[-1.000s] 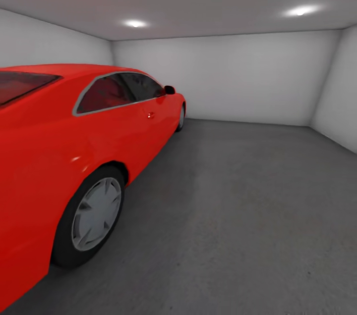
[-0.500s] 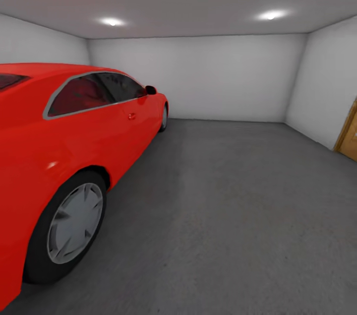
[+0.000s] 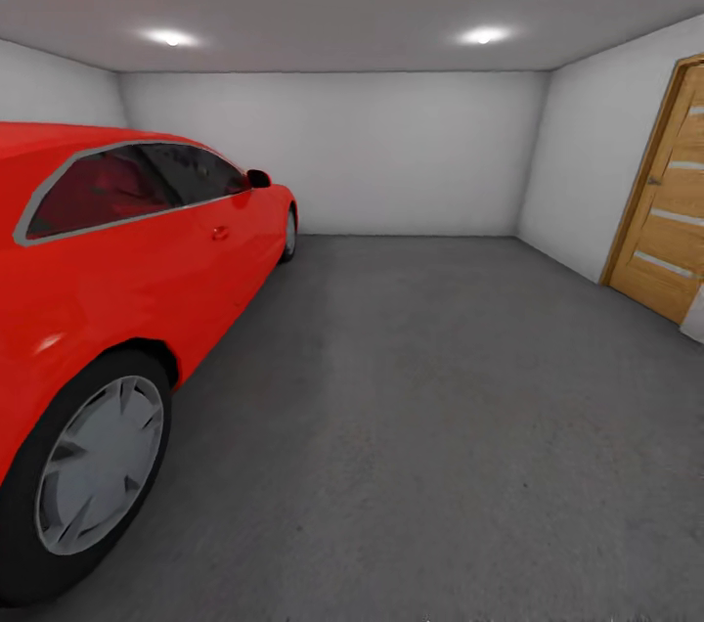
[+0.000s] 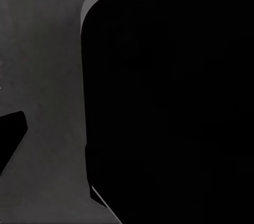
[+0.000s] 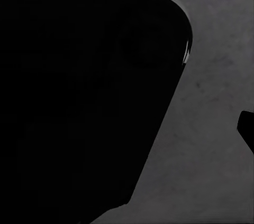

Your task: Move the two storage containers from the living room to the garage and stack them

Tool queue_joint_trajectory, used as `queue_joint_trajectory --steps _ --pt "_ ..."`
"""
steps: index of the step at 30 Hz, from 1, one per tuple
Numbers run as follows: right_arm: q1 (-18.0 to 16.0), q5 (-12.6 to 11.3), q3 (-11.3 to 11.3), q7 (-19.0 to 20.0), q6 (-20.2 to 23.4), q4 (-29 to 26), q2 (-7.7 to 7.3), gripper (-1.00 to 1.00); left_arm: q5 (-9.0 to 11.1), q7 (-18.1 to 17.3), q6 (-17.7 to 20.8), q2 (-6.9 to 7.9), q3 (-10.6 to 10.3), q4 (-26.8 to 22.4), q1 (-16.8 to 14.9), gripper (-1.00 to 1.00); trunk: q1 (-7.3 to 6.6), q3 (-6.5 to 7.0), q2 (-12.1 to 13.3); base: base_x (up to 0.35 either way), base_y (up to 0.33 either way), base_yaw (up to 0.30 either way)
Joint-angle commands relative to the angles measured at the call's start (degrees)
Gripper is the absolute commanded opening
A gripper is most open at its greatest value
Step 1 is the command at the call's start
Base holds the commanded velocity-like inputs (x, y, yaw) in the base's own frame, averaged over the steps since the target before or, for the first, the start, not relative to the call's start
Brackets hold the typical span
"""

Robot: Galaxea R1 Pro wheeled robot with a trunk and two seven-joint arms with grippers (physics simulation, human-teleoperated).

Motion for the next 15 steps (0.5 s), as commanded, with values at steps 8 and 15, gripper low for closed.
queue_joint_trajectory --steps 8,15 --pt "0.0 -0.6 0.5 0.1 -0.2 0.0 0.06 1.00 0.0 0.0 -0.1 0.03 0.0 0.0 0.0 1.00 0.00 -0.04 0.0 0.000 0.000 -0.245" --pt "0.0 -0.6 0.5 0.1 -0.2 0.0 0.05 1.00 0.1 0.0 -0.1 0.00 0.0 0.0 0.0 1.00 0.00 -0.04 0.0 0.000 0.000 -0.245"
